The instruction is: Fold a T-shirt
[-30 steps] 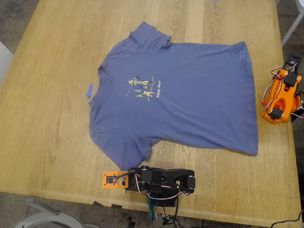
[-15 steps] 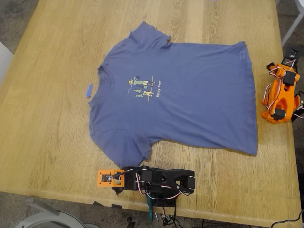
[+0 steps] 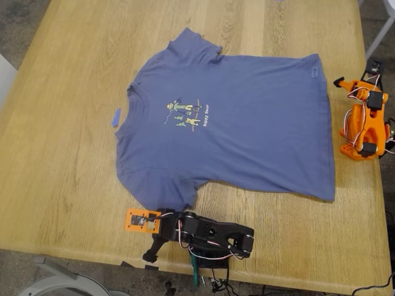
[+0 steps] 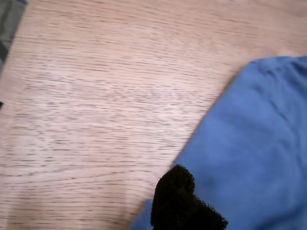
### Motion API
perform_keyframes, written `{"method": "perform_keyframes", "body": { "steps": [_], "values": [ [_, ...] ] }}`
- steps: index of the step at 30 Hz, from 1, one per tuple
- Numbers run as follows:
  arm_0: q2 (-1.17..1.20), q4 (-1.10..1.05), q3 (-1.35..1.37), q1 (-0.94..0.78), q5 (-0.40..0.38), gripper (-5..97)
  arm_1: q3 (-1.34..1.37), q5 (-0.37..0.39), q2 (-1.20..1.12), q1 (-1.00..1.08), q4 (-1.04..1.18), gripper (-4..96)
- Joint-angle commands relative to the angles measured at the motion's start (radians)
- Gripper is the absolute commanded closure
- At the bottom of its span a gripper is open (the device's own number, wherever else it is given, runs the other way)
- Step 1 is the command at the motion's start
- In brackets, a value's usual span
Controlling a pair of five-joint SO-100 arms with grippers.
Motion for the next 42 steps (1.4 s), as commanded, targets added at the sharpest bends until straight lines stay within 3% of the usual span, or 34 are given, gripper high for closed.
{"method": "perform_keyframes", "body": {
  "steps": [1, 9, 16, 27, 37, 42],
  "values": [
    [0.106, 0.08, -0.14, 0.061, 0.003, 25, -0.117, -0.015, 0.003, -0.072, 0.063, 50.0],
    [0.081, 0.265, -0.308, 0.144, 0.035, 25, -0.35, -0.034, 0.003, -0.321, 0.362, 50.8],
    [-0.107, 0.434, -0.565, 0.235, 0.081, 25, -0.543, -0.064, 0.0, -0.514, 0.695, 52.5],
    [-0.373, 0.618, -0.913, 0.39, 0.11, 27, -0.699, -0.064, -0.147, -0.735, 0.701, 54.4],
    [-0.571, 0.621, -1.086, 0.545, 0.17, 26, -0.824, -0.055, -0.362, -1.055, 0.698, 56.8],
    [-0.68, 0.611, -1.169, 0.675, 0.164, 25, -0.905, -0.043, -0.494, -1.189, 0.695, 57.4]
  ]
}}
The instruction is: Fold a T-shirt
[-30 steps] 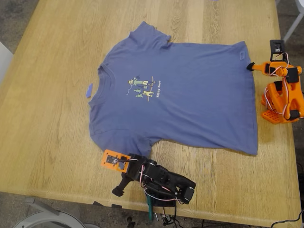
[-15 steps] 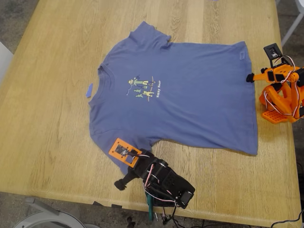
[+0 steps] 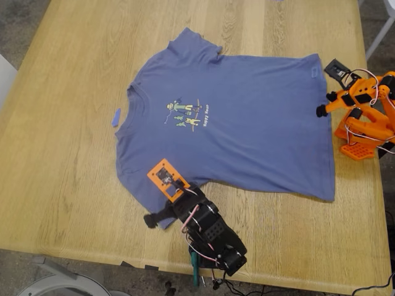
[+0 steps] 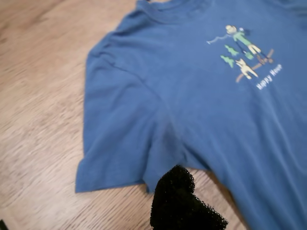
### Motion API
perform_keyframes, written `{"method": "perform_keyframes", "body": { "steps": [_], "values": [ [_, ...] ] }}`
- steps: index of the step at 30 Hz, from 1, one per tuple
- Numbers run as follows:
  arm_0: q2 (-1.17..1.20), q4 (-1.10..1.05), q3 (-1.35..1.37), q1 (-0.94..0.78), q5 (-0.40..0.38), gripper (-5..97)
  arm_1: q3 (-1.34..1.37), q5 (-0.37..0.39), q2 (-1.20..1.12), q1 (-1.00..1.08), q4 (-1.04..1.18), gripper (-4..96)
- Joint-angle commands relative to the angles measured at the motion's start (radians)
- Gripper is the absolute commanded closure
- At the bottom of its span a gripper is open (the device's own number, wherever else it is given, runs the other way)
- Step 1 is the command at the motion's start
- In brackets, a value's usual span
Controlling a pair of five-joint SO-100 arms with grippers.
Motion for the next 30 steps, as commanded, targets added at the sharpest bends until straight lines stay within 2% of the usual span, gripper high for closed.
{"method": "perform_keyframes", "body": {
  "steps": [1, 10, 23, 30],
  "values": [
    [-0.107, -0.018, -0.123, 0.087, 0.0, 25, -0.086, 0.008, -0.081, -0.061, -0.005, 57.5],
    [-0.313, -0.308, -0.158, 0.279, -0.067, 24, -0.187, 0.009, -0.296, -0.233, -0.112, 58.7],
    [-0.552, -0.571, -0.163, 0.394, -0.048, 25, -0.21, 0.049, -0.563, -0.443, -0.408, 58.4],
    [-0.649, -0.73, -0.161, 0.371, -0.04, 25, -0.255, 0.058, -0.707, -0.448, -0.563, 58.1]
  ]
}}
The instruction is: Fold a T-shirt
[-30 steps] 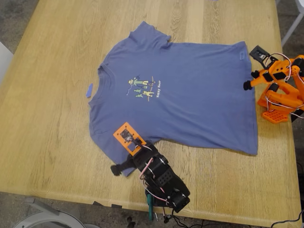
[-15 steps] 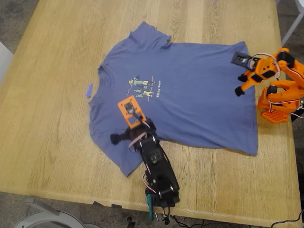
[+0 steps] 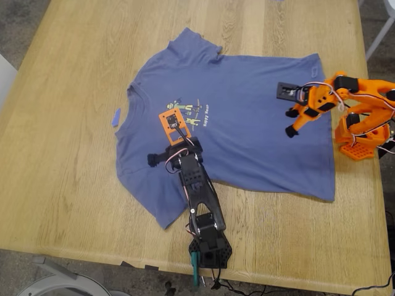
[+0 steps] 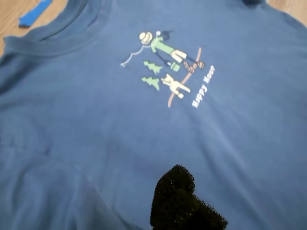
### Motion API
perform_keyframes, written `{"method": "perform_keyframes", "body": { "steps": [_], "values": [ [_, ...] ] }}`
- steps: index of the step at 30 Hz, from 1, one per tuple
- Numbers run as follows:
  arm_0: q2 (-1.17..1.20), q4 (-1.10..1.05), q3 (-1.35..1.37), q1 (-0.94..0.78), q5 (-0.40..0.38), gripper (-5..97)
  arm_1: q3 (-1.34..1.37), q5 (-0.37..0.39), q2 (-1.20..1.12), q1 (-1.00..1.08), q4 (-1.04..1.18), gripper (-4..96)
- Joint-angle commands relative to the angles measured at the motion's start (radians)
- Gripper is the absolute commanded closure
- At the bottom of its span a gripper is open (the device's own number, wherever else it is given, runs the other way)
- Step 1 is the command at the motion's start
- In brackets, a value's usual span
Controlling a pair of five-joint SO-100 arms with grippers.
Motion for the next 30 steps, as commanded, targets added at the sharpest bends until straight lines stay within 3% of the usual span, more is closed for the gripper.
{"method": "perform_keyframes", "body": {
  "steps": [1, 21, 30],
  "values": [
    [-0.017, -0.112, -0.075, -0.026, 0.014, 25, -0.064, 0.005, -0.034, 0.0, -0.058, 58.1],
    [-0.209, -0.36, -0.026, -0.11, 0.044, 27, -0.218, 0.028, -0.405, -0.028, -0.41, 58.5],
    [-0.285, -0.459, -0.028, -0.164, 0.008, 26, -0.29, 0.032, -0.518, -0.023, -0.485, 59.1]
  ]
}}
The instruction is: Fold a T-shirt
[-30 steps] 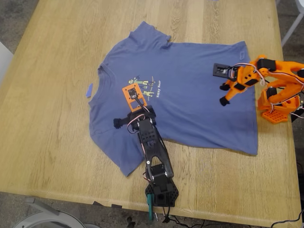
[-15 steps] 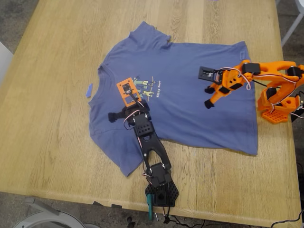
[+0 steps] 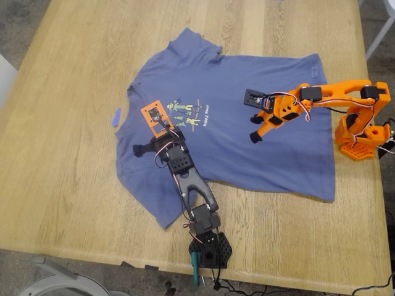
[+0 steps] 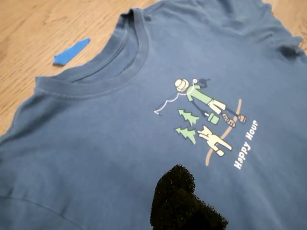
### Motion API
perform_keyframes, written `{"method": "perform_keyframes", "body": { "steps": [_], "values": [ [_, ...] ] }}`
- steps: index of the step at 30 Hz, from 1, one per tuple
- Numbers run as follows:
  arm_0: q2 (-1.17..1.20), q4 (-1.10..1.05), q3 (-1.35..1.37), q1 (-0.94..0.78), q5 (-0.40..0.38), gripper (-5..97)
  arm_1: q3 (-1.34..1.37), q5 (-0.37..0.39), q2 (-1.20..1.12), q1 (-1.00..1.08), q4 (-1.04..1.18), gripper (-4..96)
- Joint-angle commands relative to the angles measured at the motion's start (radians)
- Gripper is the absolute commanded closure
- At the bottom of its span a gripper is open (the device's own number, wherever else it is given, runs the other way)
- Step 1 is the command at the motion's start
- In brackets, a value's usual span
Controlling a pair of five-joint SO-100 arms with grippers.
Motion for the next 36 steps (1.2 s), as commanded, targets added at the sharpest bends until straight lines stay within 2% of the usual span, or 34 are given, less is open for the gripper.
{"method": "perform_keyframes", "body": {
  "steps": [1, 10, 36],
  "values": [
    [-0.011, -0.057, -0.032, -0.029, -0.023, 26, -0.087, 0.005, -0.018, 0.014, -0.023, 59.2],
    [-0.201, -0.153, -0.155, -0.084, -0.023, 26, -0.222, 0.009, -0.133, 0.023, -0.02, 59.7],
    [-0.566, -0.146, -0.495, -0.183, 0.011, 29, -0.213, 0.023, -0.227, 0.046, -0.066, 59.8]
  ]
}}
